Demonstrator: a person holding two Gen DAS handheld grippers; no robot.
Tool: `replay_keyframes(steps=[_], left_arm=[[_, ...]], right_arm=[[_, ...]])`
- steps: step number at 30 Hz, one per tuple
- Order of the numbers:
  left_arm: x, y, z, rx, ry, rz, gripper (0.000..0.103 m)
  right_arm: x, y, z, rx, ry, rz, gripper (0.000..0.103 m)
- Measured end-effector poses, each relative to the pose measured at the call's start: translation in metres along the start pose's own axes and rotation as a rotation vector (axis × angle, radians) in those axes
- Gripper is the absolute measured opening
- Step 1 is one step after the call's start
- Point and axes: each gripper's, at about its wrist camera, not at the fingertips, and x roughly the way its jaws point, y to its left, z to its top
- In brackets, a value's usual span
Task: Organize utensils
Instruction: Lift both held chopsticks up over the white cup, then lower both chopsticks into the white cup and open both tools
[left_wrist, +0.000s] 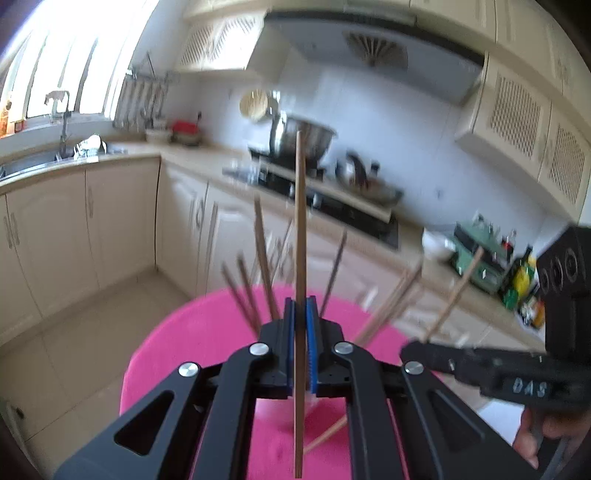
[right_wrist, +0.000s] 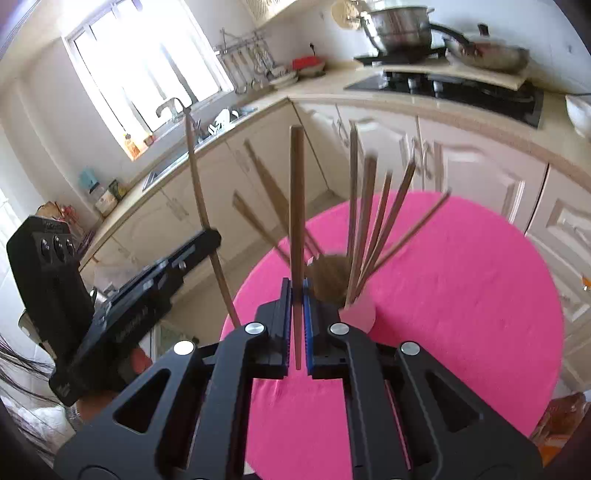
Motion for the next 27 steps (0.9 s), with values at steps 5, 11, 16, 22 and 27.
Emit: replay_keyframes(steps=[5,11,16,22,27], left_arm=[[0.001,-0.002,0.025,-0.021,-0.101,-0.012,0.006],[0.021,-0.004,0.03,-0.042,-0.16,-0.012,0.006],[0.04,0.0,0.016,-0.023,-0.151,-0.002,0.006],[0.053,0.003,-0.006,0.017,-0.12,0.017,0.006],[0.059,0.006,-0.019,0.023,-0.084,0.026,0.006]], right_arm=[[-0.015,-0.007,0.027,-0.009,-0.084,-0.02,0.006],[-0.019,-0.01,0.042,-0.039,-0.138,-0.032,0.006],[-0.008,-0.011,0.04,-0.068,-0.128,-0.036,0.006],[0.009,-0.01,0.032,-0.107,-0.092,-0.053,0.006],[0.02,-0.008,0.024,-0.129,-0.063,-0.066,0.006]])
